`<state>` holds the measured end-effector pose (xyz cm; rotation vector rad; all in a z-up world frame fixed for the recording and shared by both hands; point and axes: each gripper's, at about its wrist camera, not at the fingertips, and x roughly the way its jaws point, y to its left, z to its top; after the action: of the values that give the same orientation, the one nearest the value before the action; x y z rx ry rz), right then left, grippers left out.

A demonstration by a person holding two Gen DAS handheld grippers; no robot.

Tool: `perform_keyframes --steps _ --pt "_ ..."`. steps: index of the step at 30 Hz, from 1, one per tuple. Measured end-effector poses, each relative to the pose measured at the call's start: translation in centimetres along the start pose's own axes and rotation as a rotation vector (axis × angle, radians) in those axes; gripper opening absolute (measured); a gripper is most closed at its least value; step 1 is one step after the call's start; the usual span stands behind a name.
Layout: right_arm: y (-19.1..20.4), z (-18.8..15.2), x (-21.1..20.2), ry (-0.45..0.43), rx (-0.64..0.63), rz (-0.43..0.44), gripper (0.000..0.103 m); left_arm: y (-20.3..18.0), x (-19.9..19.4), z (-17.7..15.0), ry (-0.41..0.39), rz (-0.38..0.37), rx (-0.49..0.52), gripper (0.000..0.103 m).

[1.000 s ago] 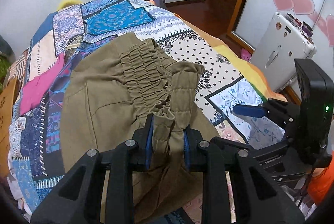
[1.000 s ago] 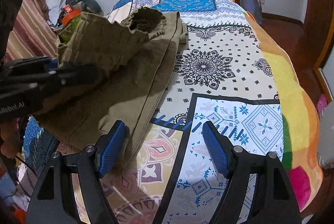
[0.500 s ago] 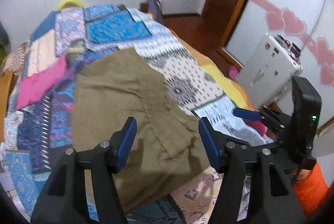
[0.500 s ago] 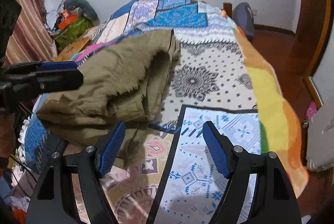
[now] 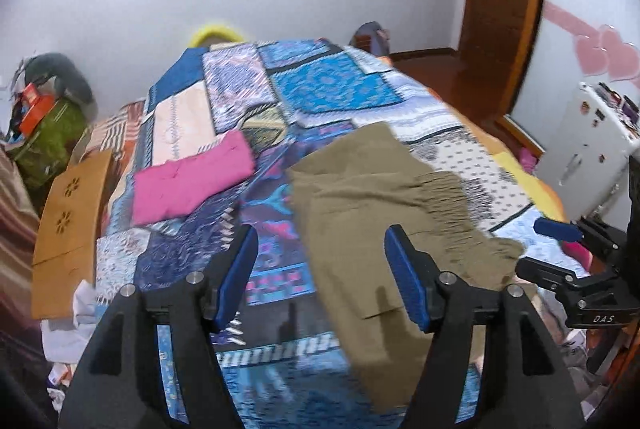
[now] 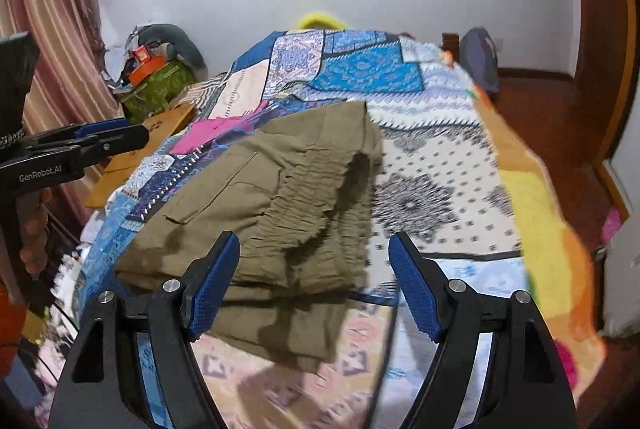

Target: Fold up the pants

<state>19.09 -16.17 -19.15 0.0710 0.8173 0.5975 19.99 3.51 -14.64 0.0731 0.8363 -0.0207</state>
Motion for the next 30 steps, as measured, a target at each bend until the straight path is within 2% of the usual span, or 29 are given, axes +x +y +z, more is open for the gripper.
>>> perform_keyframes --steps 3,7,11,16,20,27,30 --pt "0.2 -0.5 2.2 0.048 0.033 0.026 0.074 1.7 1.7 -0.2 0.041 -0.003 -0.017 0.066" --pt "0.2 -1.7 4.2 0.109 -0.009 0.038 0.074 3.3 4.7 0.1 0.09 -0.013 -0.033 0.066" --pt "-1.1 -1.9 4.1 0.134 -0.008 0.078 0.075 4.2 8.2 1.1 0.133 -0.033 -0.05 0.066" --pt "-2.6 -1.1 3.9 0.149 -0.071 0.028 0.075 4.2 12.8 3.1 0.185 -0.119 -0.069 0.066" --pt "-4.5 -0.4 4.3 0.158 -0.093 -0.01 0.075 3.8 17.2 4.5 0.248 -0.16 -0.076 0.064" --pt "-8.3 0.8 5.9 0.175 -0.085 -0.041 0.064 4.1 23.5 6.2 0.319 -0.257 -0.145 0.046" --pt "-9.2 1.2 6.5 0.172 -0.088 -0.044 0.063 3.6 24.9 7.0 0.308 -0.244 -0.145 0.027"
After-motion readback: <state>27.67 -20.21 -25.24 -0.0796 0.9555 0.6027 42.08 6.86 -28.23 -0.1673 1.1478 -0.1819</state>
